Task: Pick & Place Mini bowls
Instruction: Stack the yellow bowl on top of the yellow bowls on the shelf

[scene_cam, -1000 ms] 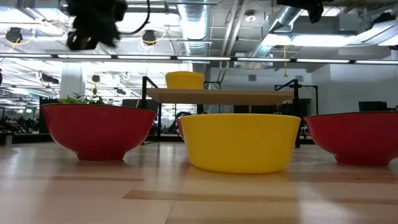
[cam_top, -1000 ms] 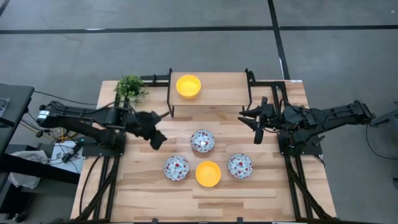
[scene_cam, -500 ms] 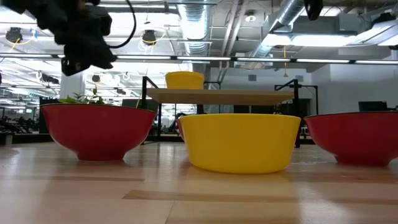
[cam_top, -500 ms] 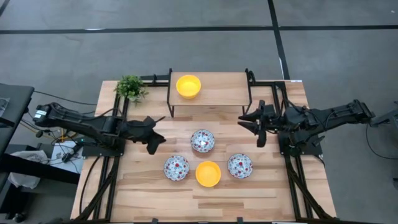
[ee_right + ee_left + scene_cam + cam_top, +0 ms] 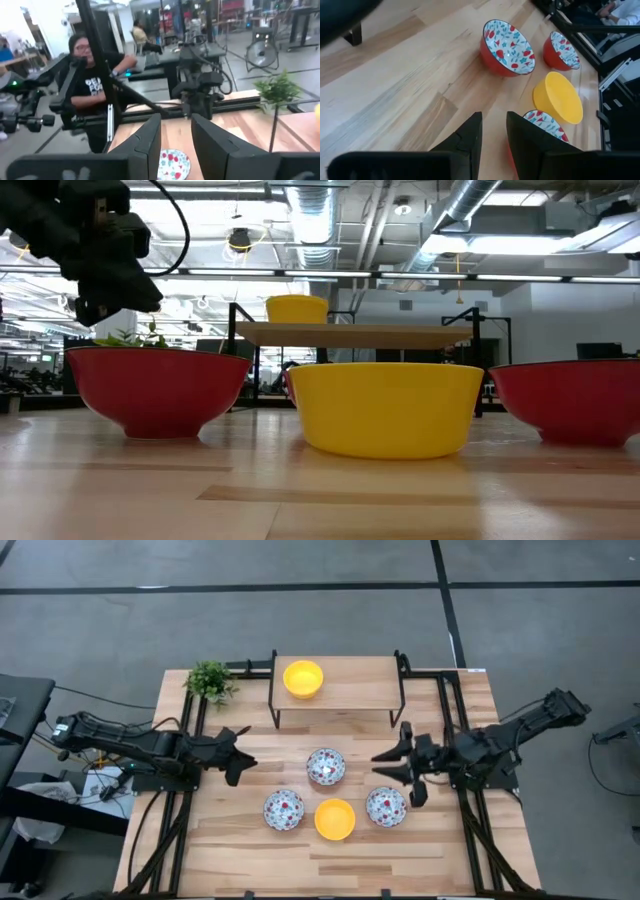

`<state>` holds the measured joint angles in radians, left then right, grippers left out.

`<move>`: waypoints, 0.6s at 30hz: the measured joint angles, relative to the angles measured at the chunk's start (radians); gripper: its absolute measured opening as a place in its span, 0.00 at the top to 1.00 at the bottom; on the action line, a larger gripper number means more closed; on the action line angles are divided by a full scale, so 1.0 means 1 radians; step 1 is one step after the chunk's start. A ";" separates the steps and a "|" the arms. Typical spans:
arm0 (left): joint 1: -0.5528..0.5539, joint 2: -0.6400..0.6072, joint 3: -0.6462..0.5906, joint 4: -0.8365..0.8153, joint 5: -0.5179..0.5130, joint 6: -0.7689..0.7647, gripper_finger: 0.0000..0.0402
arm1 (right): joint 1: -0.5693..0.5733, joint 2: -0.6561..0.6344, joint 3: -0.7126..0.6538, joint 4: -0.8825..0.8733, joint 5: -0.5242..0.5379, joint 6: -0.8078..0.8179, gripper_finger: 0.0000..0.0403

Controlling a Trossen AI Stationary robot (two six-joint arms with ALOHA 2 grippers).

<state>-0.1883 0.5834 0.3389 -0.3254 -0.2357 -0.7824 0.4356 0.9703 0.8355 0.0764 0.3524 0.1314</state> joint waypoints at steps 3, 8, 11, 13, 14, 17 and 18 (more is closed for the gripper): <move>0.000 -0.014 -0.012 0.001 0.000 0.000 0.78 | 0.031 0.092 0.124 -0.135 0.015 0.008 0.76; 0.000 -0.012 -0.015 0.005 0.000 0.000 0.78 | 0.043 0.261 0.368 -0.502 0.014 0.146 0.76; 0.000 -0.013 -0.015 0.010 0.000 0.028 0.78 | 0.042 0.362 0.478 -0.677 -0.013 0.248 0.76; 0.000 -0.013 -0.015 0.013 0.000 0.049 0.78 | 0.040 0.416 0.534 -0.757 -0.063 0.315 0.76; 0.000 -0.013 -0.015 0.016 -0.001 0.059 0.78 | 0.036 0.439 0.557 -0.785 -0.096 0.349 0.76; 0.000 -0.013 -0.015 0.021 -0.001 0.095 0.78 | 0.023 0.498 0.599 -0.849 -0.189 0.463 0.76; 0.000 -0.013 -0.015 0.022 -0.001 0.105 0.78 | 0.017 0.514 0.610 -0.859 -0.213 0.503 0.76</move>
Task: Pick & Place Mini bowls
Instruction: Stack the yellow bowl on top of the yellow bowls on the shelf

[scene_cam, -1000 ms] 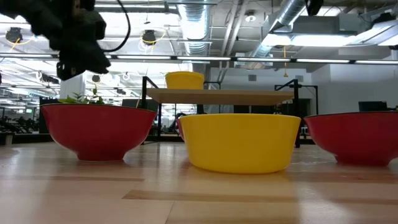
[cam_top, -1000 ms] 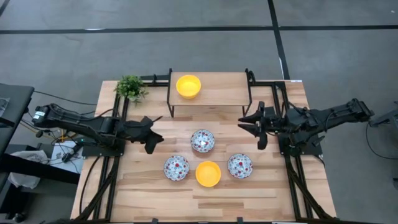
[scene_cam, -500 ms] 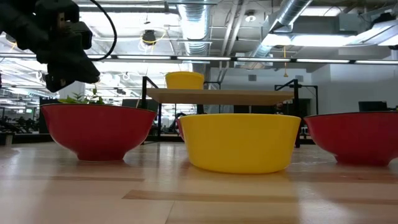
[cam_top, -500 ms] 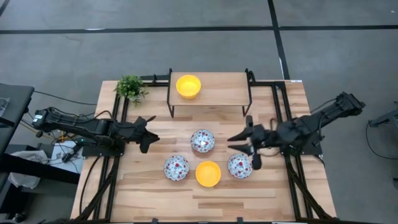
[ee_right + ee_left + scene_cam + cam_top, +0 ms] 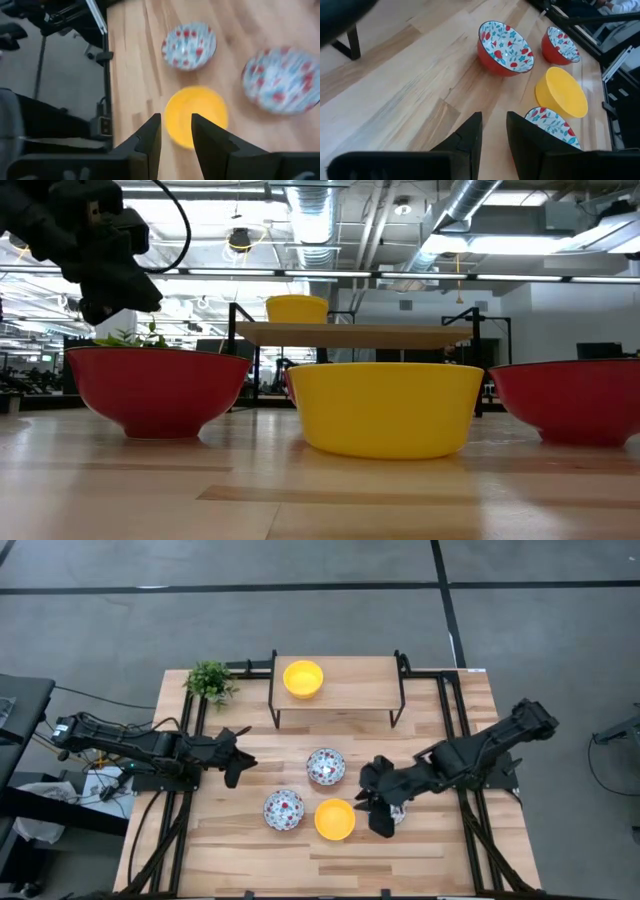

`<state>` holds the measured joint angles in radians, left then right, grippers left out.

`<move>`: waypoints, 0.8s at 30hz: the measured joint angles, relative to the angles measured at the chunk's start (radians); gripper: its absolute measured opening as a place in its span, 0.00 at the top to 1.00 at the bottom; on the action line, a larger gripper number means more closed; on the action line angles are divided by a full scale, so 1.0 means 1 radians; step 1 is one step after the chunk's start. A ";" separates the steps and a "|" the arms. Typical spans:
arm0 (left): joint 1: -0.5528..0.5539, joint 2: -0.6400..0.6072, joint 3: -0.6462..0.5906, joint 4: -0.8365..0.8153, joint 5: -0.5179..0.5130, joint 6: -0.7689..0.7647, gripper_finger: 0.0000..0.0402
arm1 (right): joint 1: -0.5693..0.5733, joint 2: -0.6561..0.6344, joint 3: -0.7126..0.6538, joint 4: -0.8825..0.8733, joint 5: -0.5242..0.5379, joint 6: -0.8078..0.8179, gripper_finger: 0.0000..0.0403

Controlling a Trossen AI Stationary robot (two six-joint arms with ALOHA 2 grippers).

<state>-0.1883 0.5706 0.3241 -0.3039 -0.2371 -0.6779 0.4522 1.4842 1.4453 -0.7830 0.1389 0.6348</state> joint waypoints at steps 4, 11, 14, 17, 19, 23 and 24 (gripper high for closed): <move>0.000 0.000 0.000 0.019 -0.001 0.026 0.78 | -0.025 0.035 0.011 -0.025 -0.077 0.089 0.75; 0.000 -0.001 0.000 0.039 -0.002 0.053 0.78 | -0.035 0.103 0.011 -0.033 -0.090 0.100 0.72; 0.000 -0.001 0.000 0.043 -0.002 0.053 0.78 | -0.036 0.160 0.011 -0.045 -0.099 0.101 0.72; 0.000 -0.001 0.000 0.045 -0.001 0.054 0.78 | -0.039 0.204 0.011 -0.048 -0.099 0.121 0.71; 0.000 -0.001 0.000 0.052 0.002 0.054 0.78 | -0.046 0.231 0.010 -0.045 -0.099 0.137 0.70; 0.000 -0.001 0.000 0.061 0.004 0.054 0.78 | -0.062 0.268 0.011 -0.038 -0.112 0.159 0.64; 0.000 -0.001 0.000 0.061 0.004 0.054 0.78 | -0.066 0.277 0.011 -0.039 -0.119 0.160 0.62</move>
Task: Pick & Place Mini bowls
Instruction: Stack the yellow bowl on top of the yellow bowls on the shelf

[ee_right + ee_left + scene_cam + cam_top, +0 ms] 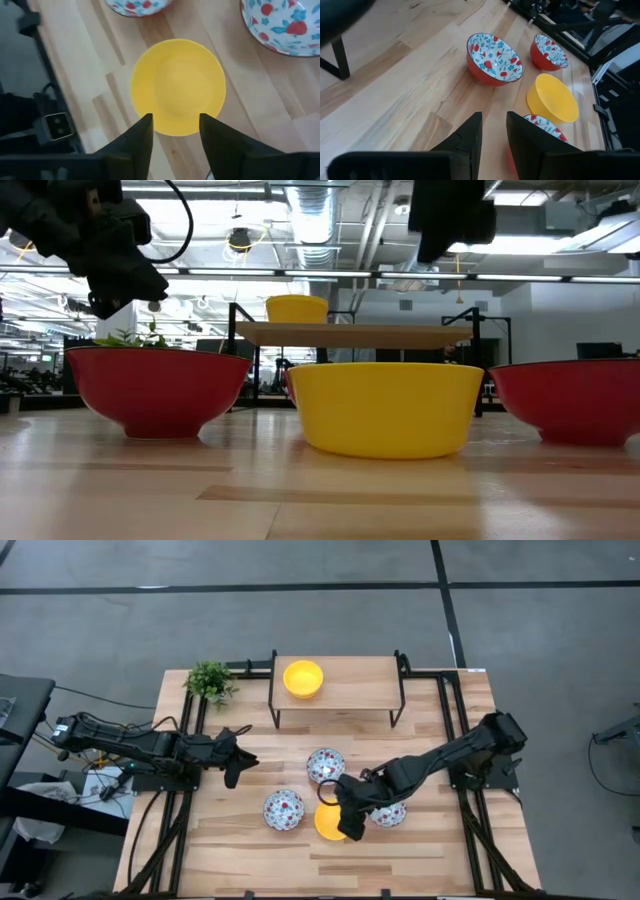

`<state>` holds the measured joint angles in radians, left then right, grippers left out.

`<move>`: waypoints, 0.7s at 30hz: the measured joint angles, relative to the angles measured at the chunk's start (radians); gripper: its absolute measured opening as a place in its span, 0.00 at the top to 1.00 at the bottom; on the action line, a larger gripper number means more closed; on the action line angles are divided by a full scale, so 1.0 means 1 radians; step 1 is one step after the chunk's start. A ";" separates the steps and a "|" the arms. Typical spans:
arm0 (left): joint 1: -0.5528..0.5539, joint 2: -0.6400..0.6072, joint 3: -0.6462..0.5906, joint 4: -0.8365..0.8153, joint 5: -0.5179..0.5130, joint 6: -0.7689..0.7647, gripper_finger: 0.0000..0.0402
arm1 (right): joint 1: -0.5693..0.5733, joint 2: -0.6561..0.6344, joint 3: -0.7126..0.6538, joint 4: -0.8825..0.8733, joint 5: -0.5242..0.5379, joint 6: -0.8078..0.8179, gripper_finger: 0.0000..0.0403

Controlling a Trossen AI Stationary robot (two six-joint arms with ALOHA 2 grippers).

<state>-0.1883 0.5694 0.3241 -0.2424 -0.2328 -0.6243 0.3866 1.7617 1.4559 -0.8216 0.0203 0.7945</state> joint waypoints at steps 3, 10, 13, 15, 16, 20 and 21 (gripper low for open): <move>0.000 0.000 0.000 0.006 0.000 0.000 0.78 | -0.014 0.028 0.000 0.007 -0.036 0.000 0.56; 0.000 0.000 0.000 0.013 0.001 0.001 0.78 | -0.044 0.080 -0.002 0.023 -0.066 -0.003 0.48; 0.000 0.002 0.000 0.023 0.001 0.025 0.78 | -0.050 0.098 -0.006 0.003 -0.062 -0.001 0.47; 0.000 -0.001 0.000 0.024 0.002 0.036 0.78 | -0.057 0.113 -0.004 0.018 -0.070 -0.005 0.48; 0.000 0.002 0.000 0.035 0.002 0.037 0.78 | -0.059 0.121 -0.004 0.005 -0.073 -0.006 0.48; 0.000 0.003 -0.001 0.047 0.010 0.044 0.78 | -0.061 0.151 -0.004 0.022 -0.081 -0.006 0.49; 0.000 0.001 -0.001 0.044 0.012 0.045 0.78 | -0.061 0.158 -0.004 0.026 -0.082 -0.006 0.50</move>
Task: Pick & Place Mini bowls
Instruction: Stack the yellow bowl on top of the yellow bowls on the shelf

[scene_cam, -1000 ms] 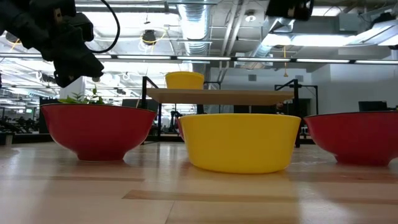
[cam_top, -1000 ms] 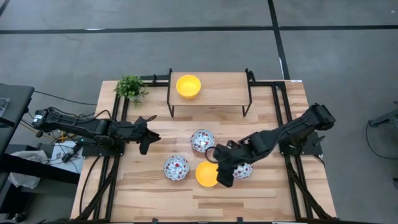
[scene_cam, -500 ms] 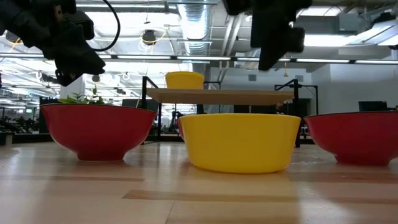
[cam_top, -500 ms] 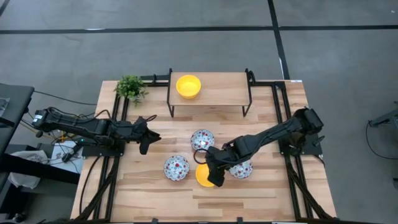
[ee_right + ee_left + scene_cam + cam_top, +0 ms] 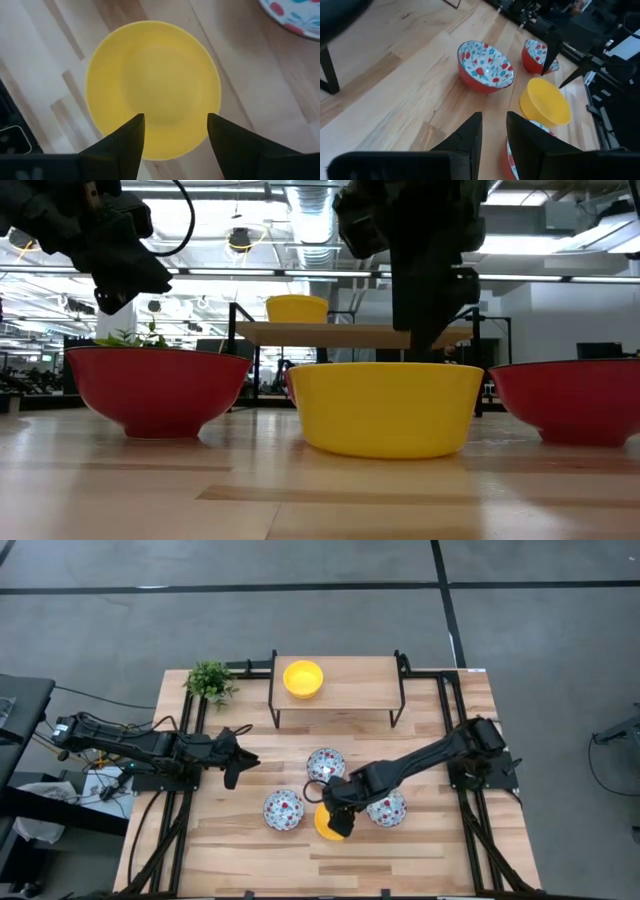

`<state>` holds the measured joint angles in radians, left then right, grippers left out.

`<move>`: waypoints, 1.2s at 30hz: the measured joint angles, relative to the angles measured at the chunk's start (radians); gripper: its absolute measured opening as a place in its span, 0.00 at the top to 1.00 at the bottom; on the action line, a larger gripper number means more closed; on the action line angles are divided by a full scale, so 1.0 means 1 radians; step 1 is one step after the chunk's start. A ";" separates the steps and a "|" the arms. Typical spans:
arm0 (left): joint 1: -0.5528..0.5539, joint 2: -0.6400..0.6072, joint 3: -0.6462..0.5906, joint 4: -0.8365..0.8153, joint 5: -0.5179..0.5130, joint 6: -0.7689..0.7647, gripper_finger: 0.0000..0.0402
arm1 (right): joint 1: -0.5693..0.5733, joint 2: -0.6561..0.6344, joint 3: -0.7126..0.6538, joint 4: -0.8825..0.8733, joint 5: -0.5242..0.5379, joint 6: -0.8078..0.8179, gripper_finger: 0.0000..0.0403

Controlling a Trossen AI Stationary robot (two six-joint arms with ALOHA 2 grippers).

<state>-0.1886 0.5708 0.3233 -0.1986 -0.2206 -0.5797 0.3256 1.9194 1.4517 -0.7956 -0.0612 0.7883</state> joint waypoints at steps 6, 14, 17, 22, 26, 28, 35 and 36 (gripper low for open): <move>0.000 -0.001 0.000 0.006 0.010 0.000 0.78 | 0.001 0.018 0.000 -0.003 0.009 -0.001 0.51; 0.000 -0.001 0.000 0.009 0.010 0.000 0.78 | -0.008 0.019 -0.001 -0.014 0.036 0.005 0.54; 0.000 -0.001 0.000 0.009 0.010 0.003 0.78 | -0.007 0.027 -0.004 -0.031 0.037 0.008 0.55; 0.000 -0.001 0.000 0.014 0.027 0.007 0.78 | -0.008 0.054 -0.004 -0.034 0.035 0.001 0.56; 0.000 -0.001 0.000 0.018 0.036 0.007 0.78 | -0.008 0.078 -0.004 -0.020 0.015 0.000 0.57; 0.000 -0.001 0.000 0.018 0.036 0.007 0.78 | -0.008 0.091 -0.004 -0.013 0.009 0.000 0.58; 0.000 -0.001 0.000 0.021 0.036 0.007 0.78 | -0.008 0.097 -0.004 -0.014 0.008 0.005 0.74; 0.000 -0.001 0.000 0.021 0.036 0.007 0.78 | -0.008 0.094 -0.004 -0.013 0.008 0.005 0.78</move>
<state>-0.1886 0.5701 0.3233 -0.1776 -0.1848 -0.5724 0.3180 2.0137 1.4479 -0.8083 -0.0532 0.7934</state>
